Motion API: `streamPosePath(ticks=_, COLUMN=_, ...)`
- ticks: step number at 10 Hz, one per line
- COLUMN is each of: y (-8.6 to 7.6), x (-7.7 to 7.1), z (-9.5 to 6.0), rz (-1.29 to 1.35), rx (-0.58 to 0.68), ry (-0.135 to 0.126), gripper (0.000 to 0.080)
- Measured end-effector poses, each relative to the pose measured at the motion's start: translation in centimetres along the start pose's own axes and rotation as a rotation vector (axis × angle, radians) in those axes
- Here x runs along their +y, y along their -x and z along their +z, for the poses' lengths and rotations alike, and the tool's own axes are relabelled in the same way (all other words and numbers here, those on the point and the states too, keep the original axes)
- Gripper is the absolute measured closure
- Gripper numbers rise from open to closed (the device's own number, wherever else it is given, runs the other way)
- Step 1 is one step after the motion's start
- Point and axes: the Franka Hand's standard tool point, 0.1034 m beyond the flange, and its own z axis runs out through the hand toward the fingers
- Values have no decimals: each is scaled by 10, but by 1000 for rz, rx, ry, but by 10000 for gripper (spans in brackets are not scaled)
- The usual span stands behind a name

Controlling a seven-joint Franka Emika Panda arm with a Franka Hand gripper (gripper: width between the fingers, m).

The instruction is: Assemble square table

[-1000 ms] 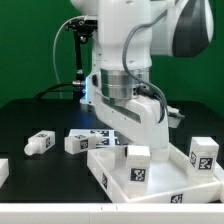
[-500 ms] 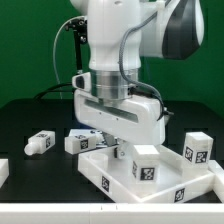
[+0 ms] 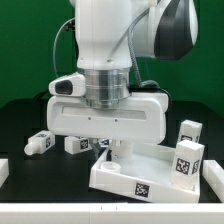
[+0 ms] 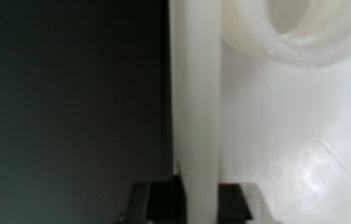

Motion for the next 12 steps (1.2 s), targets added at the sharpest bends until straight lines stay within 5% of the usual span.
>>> streamPosePath(ticks=2, y=-2, x=3, z=-1, rz=-87, rx=1, ry=8, gripper=742)
streamPosePath(ticks=4, y=-25, x=18, z=-7, rz=-376, rx=18, ry=17, gripper=742)
streamPosePath(ticks=6, y=-42, x=14, z=-11, rz=-619, rx=19, ry=41, gripper=742)
streamPosePath(ticks=9, y=-40, x=22, z=-9, rz=-756, rx=3, ry=60, gripper=742)
streamPosePath(ticks=10, y=-43, x=20, z=-10, rz=-837, rx=-4, ry=77, gripper=742)
streamPosePath(ticks=12, y=-69, x=-22, z=-18, rz=-1118, rx=33, ry=132, gripper=742)
